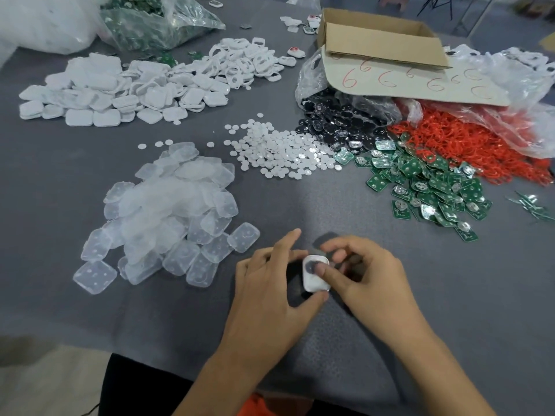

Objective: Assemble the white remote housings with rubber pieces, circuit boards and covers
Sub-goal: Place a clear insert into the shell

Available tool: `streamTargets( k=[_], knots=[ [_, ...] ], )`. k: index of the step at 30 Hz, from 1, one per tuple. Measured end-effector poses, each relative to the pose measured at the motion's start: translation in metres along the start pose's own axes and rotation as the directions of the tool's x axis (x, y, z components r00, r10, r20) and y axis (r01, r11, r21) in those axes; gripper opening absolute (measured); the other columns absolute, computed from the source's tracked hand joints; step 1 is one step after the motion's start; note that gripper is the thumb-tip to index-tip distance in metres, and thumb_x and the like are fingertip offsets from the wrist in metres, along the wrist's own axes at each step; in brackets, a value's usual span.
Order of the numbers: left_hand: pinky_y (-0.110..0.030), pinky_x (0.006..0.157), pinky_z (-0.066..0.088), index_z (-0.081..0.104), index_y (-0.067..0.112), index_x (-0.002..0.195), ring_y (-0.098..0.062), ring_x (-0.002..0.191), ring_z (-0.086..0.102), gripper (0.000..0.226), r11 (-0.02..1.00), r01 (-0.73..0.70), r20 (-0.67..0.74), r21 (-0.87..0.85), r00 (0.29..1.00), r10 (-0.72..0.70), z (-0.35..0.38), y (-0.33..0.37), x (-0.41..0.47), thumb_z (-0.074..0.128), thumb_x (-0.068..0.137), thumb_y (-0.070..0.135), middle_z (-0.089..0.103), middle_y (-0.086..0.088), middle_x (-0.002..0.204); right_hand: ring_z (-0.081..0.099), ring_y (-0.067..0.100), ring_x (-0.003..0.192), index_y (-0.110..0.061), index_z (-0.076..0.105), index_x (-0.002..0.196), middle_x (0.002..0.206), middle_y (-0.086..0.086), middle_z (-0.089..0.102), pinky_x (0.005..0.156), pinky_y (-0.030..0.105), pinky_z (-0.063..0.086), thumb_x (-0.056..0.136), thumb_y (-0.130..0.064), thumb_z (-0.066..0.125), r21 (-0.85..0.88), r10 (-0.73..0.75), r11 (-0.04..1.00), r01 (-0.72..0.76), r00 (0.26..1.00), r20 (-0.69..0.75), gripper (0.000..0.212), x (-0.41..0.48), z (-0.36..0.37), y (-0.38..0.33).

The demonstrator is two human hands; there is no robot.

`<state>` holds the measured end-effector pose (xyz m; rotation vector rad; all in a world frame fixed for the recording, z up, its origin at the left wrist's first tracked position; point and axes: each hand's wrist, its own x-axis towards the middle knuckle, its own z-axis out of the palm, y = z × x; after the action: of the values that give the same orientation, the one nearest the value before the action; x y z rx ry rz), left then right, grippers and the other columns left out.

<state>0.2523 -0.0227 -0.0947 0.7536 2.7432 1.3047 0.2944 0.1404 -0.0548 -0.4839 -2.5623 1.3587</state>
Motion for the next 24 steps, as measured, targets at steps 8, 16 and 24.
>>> streamTargets(
  k=[8,16,24],
  knots=[
    [-0.012,0.107,0.013,0.043,0.042,0.141,0.008,0.127,0.040,0.085,1.000,0.020,0.038,-0.011,0.999,-0.020,0.000,-0.002,0.002,0.080,0.067,0.063,0.060,0.031,0.124,0.060,0.006,0.078,-0.041,0.074,0.080,0.081,-0.014,0.062,0.067,0.008,0.040,0.069,-0.018,0.090,-0.141,-0.109,0.984,0.109,0.994,0.004,0.030,-0.007,-0.001,0.011],
    [-0.009,0.104,0.014,0.051,0.045,0.130,0.011,0.124,0.038,0.071,1.000,-0.007,0.017,0.024,1.000,0.006,0.001,-0.002,0.002,0.066,0.068,0.075,0.054,0.038,0.118,0.060,0.005,0.080,-0.041,0.073,0.094,0.090,-0.018,0.060,0.069,0.005,0.039,0.080,-0.022,0.082,-0.179,-0.239,0.955,0.237,0.971,0.014,0.025,-0.012,-0.003,0.017],
    [-0.015,0.099,0.021,0.056,0.047,0.120,0.008,0.117,0.043,0.060,0.999,-0.032,0.001,0.040,0.999,0.032,0.000,0.001,0.002,0.063,0.069,0.077,0.059,0.032,0.114,0.060,0.011,0.082,-0.040,0.075,0.089,0.090,-0.016,0.063,0.069,0.009,0.042,0.076,-0.023,0.086,-0.113,-0.194,0.976,0.186,0.979,-0.068,0.024,-0.012,0.005,0.023]
  ],
)
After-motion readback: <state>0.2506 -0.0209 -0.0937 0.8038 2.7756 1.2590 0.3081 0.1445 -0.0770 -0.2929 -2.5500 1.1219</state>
